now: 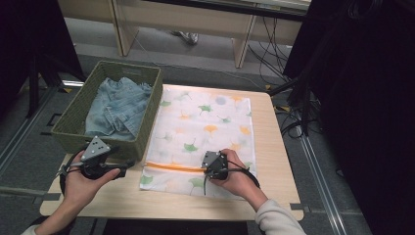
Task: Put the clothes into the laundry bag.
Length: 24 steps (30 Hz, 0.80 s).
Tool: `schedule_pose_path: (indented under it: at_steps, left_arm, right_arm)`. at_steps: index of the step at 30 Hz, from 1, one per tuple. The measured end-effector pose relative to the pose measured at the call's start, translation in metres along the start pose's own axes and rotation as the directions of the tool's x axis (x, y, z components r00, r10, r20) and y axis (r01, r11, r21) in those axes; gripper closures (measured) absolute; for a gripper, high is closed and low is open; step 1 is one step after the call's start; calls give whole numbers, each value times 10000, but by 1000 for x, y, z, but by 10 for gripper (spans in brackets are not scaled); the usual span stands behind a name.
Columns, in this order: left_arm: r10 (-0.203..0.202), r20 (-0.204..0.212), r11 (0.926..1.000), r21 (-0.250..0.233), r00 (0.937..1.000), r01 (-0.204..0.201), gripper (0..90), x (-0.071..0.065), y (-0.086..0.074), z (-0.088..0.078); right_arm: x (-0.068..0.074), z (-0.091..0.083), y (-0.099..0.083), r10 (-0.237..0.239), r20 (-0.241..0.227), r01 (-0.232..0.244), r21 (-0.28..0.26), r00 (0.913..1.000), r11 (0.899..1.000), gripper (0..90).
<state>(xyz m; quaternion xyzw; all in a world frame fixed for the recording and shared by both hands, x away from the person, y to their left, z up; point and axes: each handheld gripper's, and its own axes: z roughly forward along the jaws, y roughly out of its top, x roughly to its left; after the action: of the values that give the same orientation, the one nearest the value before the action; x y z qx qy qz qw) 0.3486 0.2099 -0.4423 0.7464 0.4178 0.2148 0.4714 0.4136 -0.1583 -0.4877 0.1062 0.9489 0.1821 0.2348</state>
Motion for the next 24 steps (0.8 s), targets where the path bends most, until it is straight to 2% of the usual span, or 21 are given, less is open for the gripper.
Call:
schedule_pose_path:
  at_steps: [1,2,6,8,9,10,11,12,13,17,18,20,23,24]
  left_arm:
    - [30,11,10000,3,10000,-30,244,0,0,0]
    - [36,15,10000,-6,10000,-36,244,0,0,0]
    - [52,29,10000,48,10000,-52,246,-1,0,1]
    - [53,46,10000,57,10000,-54,246,-1,0,1]
    - [53,61,10000,42,10000,-53,246,-2,0,2]
    - [56,69,10000,43,10000,-56,247,-2,0,2]
    - [66,72,10000,50,10000,-67,247,-2,0,2]
    - [69,74,10000,51,9999,-69,247,-2,0,2]
    - [63,81,10000,53,9999,-63,248,-2,0,2]
    - [72,86,10000,30,9999,-72,249,-2,0,2]
    - [69,91,10000,26,9999,-69,250,-2,0,2]
    - [61,90,10000,37,9999,-61,250,-2,0,2]
    - [69,102,10000,42,9999,-70,250,-2,0,2]
    - [73,103,10000,50,9999,-74,250,-2,0,2]
  right_arm:
    - [0,0,1,-170,69,171,-25,9998,9999,445]
    - [1,0,1,-132,6,132,-11,9999,9999,445]
    - [0,3,1,-222,272,224,-46,9994,9997,455]
    - [-1,4,0,-64,189,65,-71,9998,10000,474]
    - [-1,5,0,-81,220,82,-76,9997,9999,487]
    - [-2,5,0,-84,442,91,-155,9990,9998,530]
    - [-2,5,1,59,444,-51,-174,9990,9998,547]
    - [-2,5,1,59,444,-51,-174,9990,9998,547]
    - [-4,5,3,41,597,-25,-272,9982,9996,594]
    - [-4,5,6,52,802,-25,-340,9968,9994,660]
    - [-3,7,7,-162,757,180,-243,9970,9995,661]
    - [1,10,7,-229,596,233,-52,9980,9997,651]
    - [2,12,8,-462,754,467,-58,9961,9989,633]
    - [2,13,9,-393,775,403,-118,9962,9991,627]
